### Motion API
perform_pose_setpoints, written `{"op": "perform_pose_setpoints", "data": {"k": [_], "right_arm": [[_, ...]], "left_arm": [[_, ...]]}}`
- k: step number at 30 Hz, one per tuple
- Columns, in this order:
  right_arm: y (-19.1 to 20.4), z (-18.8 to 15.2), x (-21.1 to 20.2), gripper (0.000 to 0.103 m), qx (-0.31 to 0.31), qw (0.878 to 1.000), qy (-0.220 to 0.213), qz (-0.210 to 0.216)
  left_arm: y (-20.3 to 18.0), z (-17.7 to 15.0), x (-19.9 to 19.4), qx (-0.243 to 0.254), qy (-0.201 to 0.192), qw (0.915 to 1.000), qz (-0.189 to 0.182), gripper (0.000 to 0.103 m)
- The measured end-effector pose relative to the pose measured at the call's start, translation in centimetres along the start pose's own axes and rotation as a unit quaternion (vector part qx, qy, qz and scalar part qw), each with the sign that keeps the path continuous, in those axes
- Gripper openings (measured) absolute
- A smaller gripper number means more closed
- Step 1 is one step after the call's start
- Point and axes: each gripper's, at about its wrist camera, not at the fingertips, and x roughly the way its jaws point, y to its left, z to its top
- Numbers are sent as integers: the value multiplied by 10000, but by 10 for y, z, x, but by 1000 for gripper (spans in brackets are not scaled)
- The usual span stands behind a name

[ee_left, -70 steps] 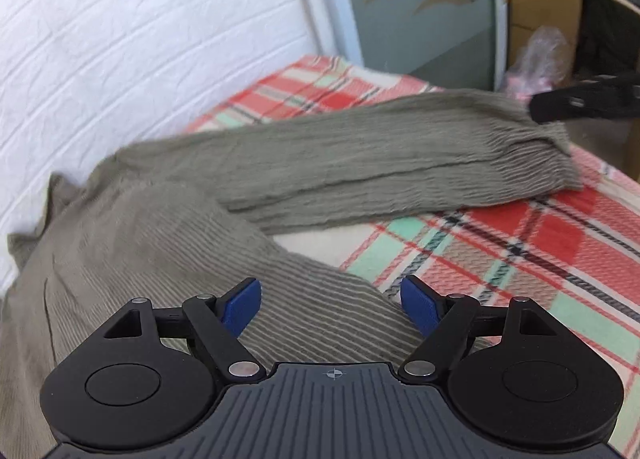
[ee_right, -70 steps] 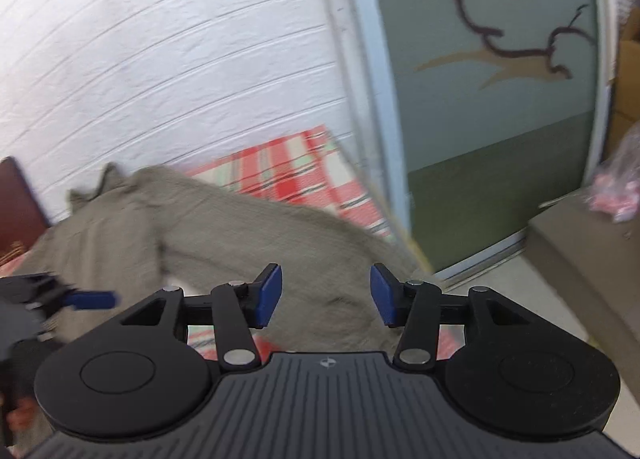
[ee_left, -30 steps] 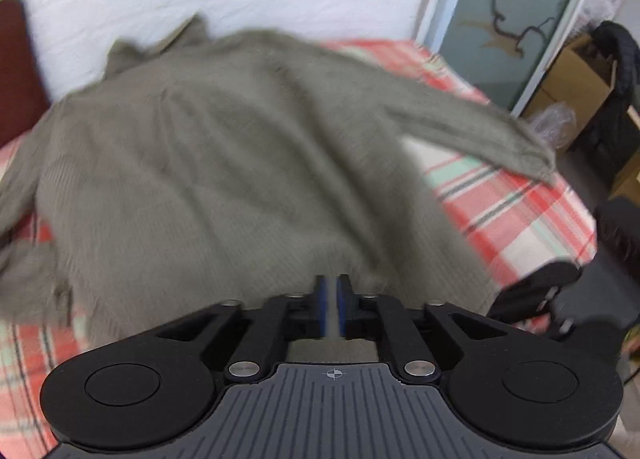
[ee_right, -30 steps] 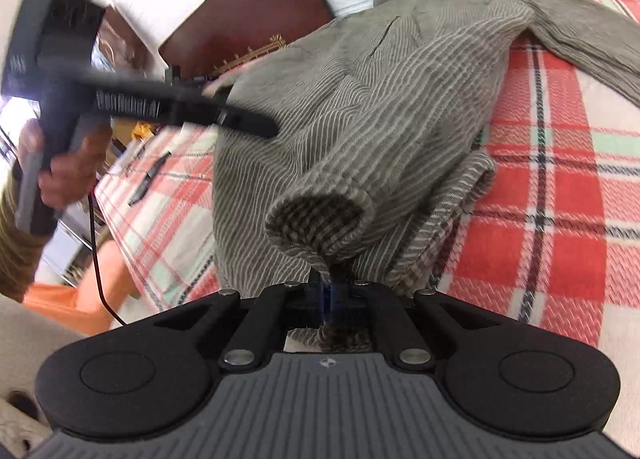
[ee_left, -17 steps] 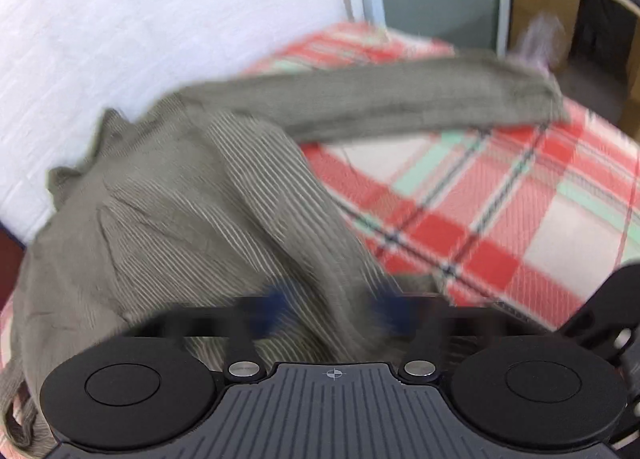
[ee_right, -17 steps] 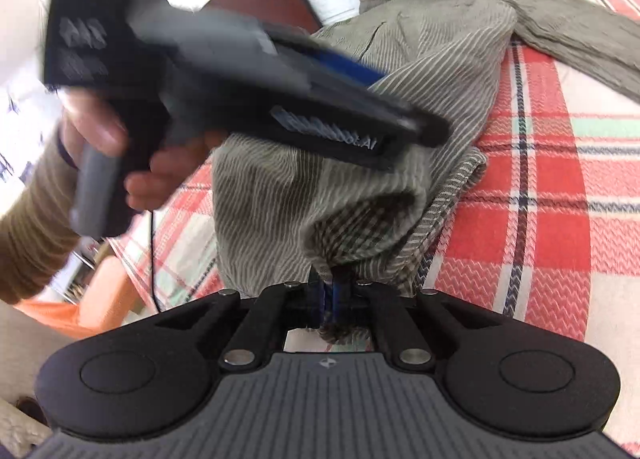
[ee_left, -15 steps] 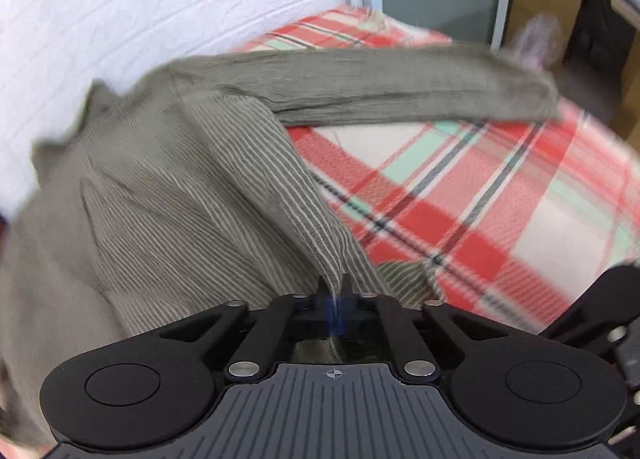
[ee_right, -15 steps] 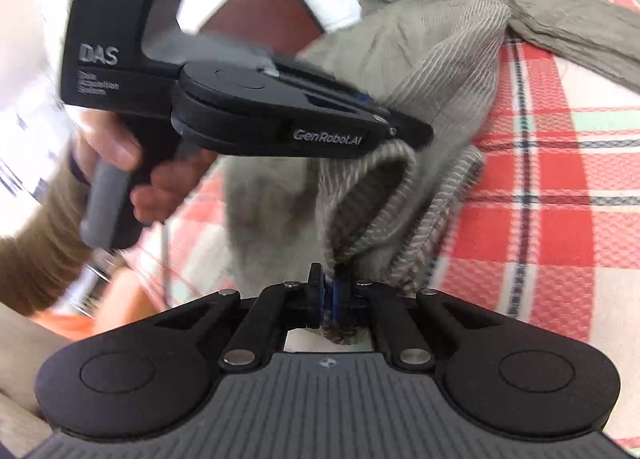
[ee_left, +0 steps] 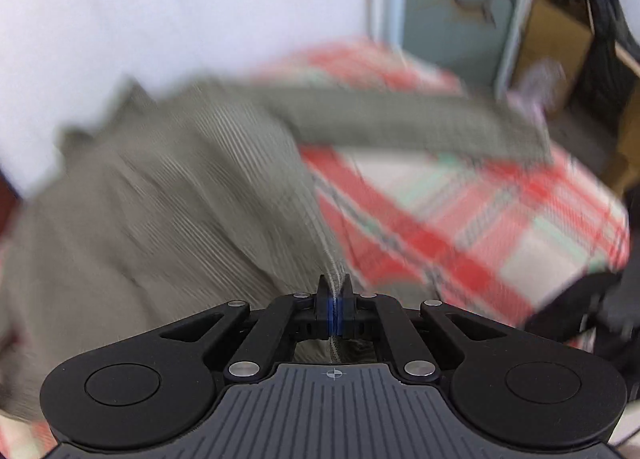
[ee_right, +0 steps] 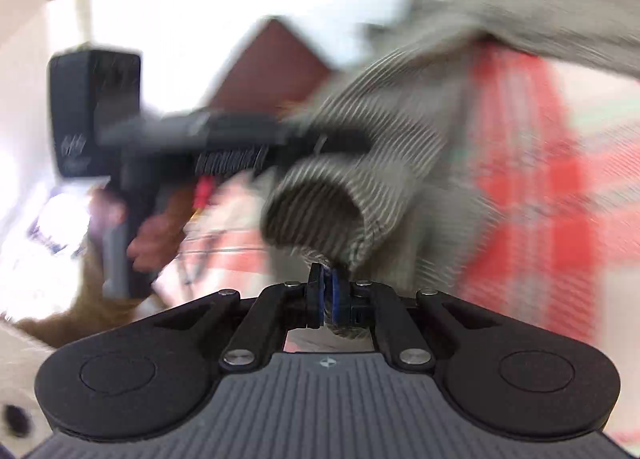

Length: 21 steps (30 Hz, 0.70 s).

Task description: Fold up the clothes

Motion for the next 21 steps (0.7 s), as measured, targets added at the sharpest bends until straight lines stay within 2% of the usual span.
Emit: {"op": "perform_pose_setpoints", "data": {"k": [1,2,4,5,6,7,8,9,12,14,16,19,21], "right_arm": [[-10,-4,-4,6,176,9996,18,-229],[-17,-8,-8,6,309,9988,28,-374],[-26,-17,-17,6,549,9973,-15,-496],[-27,-22,-22,15,626,9967,-24,-526],[-27,-22,-27,23,612,9961,-34,-628],[-24,-23,-33,31,544,9961,-97,-682],[-22,-23,-38,39,475,9960,-159,-735],[-23,-20,-45,41,407,9953,-212,-848],[-19,-16,-61,44,259,9931,-459,-1051],[-16,-18,-68,44,210,9917,-614,-1111],[-16,-13,-75,44,98,9904,-715,-1178],[-11,18,-61,44,-138,9904,-748,-1155],[-1,31,-50,44,-345,9912,-689,-1080]], "left_arm": [[-4,-5,14,31,172,9998,-30,8],[-8,-10,28,62,344,9994,-61,15],[-15,-16,35,154,227,9996,75,21],[-13,-15,32,110,194,9997,45,22],[-10,-15,28,64,162,9998,13,28],[-4,-14,24,-46,134,9999,-84,43],[2,-16,18,-171,90,9997,-151,53],[9,-17,11,-297,46,9993,-218,63],[23,-28,-12,-514,-146,9985,-143,64],[34,-39,-30,-709,-286,9971,-53,67],[50,-52,-48,-956,-407,9946,54,75],[77,-73,-72,-1378,-546,9885,289,80],[95,-88,-88,-1631,-679,9823,625,81]]}}
